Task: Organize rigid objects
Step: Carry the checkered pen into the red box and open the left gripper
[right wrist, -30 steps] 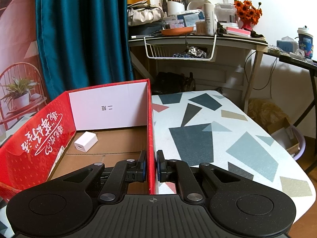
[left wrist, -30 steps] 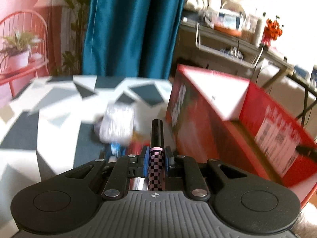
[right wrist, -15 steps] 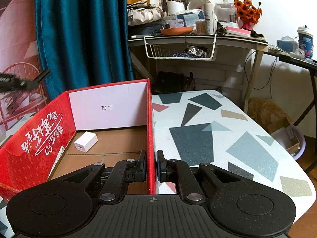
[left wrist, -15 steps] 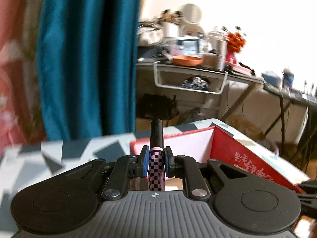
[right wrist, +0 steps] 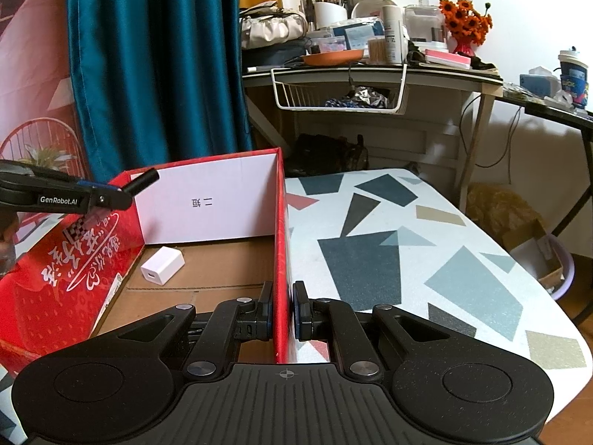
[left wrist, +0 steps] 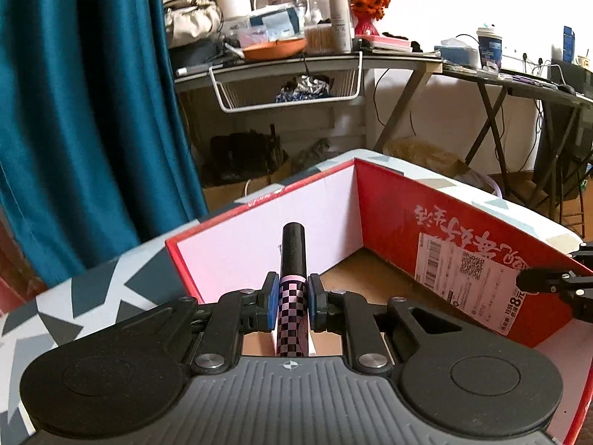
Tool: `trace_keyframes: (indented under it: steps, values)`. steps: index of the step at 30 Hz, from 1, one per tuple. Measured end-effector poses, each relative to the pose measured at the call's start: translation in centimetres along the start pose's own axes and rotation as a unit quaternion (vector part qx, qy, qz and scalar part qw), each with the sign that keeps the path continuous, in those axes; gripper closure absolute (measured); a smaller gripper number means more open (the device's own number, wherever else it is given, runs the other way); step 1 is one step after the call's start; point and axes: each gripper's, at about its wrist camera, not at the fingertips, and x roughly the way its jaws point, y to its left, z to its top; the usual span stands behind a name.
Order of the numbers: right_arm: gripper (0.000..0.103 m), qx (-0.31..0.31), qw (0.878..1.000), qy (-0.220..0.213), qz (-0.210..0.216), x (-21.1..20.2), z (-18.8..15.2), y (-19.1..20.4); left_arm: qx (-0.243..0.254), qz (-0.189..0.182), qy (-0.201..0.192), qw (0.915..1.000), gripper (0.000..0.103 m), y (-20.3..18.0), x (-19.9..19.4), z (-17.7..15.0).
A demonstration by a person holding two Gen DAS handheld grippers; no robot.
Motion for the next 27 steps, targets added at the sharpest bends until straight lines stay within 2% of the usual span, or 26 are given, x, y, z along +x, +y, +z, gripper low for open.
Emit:
trace_keyframes:
  steps: [4,10,14,15,17,21,27]
  values:
    - [0.094,0.0,1.0,0.0,0.0,0.0,0.0,0.0,-0.013,-0.012,0.022,0.9996,0.085,0.4,0.5,-0.2]
    - [0.094,0.001,1.0,0.0,0.001,0.0,0.0,0.0,-0.038,-0.012,0.02,0.999,0.085,1.3,-0.5,-1.0]
    - [0.094,0.001,1.0,0.0,0.001,0.0,-0.1,0.0,-0.035,-0.009,0.021,0.9991,0.084,1.7,-1.2,-1.3]
    - [0.094,0.002,1.0,0.0,0.001,0.0,-0.1,0.0,-0.038,-0.011,0.02,0.999,0.082,1.8,-1.4,-1.3]
    - [0.094,0.002,1.0,0.001,0.001,0.0,-0.1,0.0,-0.045,-0.013,0.012,0.9988,0.066,2.1,-1.9,-1.3]
    - [0.094,0.002,1.0,0.001,0.001,0.0,-0.1,-0.1,-0.063,-0.016,-0.009,0.9978,0.059,3.0,-3.1,-1.3]
    - [0.094,0.002,1.0,0.002,0.001,0.0,-0.1,0.0,-0.084,0.009,-0.025,0.9961,0.048,4.5,-4.8,-1.2]
